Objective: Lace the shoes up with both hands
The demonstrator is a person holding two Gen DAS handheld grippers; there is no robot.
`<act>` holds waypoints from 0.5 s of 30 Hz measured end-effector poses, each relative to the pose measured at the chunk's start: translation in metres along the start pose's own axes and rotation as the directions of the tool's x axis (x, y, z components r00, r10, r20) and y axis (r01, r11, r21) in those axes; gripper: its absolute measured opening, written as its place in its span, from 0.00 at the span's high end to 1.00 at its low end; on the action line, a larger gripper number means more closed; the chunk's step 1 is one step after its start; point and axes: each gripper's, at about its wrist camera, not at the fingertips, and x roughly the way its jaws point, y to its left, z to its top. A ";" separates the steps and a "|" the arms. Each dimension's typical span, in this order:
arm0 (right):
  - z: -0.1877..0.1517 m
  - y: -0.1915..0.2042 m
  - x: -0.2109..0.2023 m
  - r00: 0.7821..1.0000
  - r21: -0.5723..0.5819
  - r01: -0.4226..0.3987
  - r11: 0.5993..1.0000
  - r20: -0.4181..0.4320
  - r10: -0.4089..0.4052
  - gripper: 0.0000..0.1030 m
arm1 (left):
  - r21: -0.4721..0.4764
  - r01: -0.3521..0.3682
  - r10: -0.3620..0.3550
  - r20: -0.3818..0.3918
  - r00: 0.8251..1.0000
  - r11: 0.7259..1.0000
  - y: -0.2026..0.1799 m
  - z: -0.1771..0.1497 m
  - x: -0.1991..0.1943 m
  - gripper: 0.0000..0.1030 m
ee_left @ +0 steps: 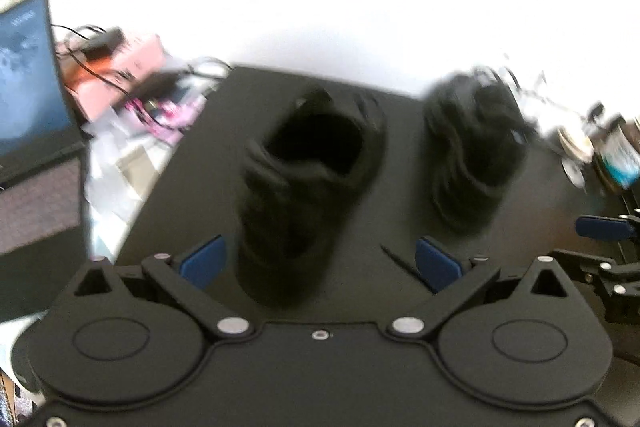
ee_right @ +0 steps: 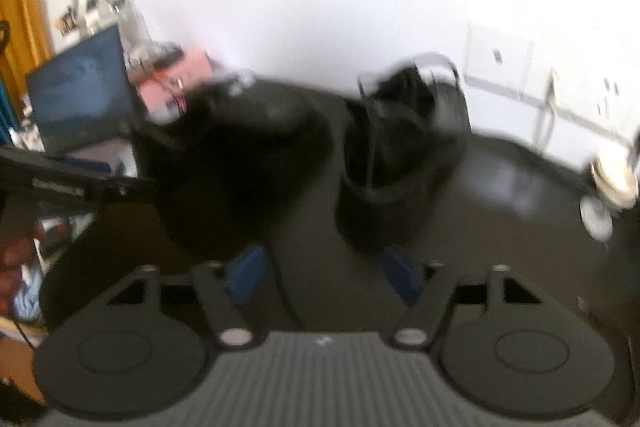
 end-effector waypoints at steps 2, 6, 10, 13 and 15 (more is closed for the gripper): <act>0.007 0.007 0.002 1.000 -0.022 0.012 1.000 0.025 -0.011 0.30 | -0.013 -0.012 0.012 0.020 1.000 1.000 0.005 0.007 -0.002 0.00; 0.009 0.015 0.013 0.999 -0.026 0.007 1.000 0.040 -0.006 0.30 | -0.036 -0.026 0.027 0.046 0.999 0.999 0.015 0.018 -0.005 0.00; 0.017 0.026 0.035 0.999 0.036 -0.027 0.999 0.048 0.025 0.30 | -0.038 -0.034 0.035 0.030 0.999 0.999 0.020 0.018 -0.003 0.00; 0.035 0.033 0.047 0.996 0.083 -0.036 0.996 0.087 0.029 0.30 | -0.019 -0.054 0.054 0.006 0.999 0.998 0.019 0.006 -0.002 0.00; 0.055 0.034 0.059 0.995 0.136 -0.039 0.990 0.100 0.025 0.29 | -0.010 -0.063 0.063 -0.008 0.998 0.998 0.017 -0.003 0.000 0.00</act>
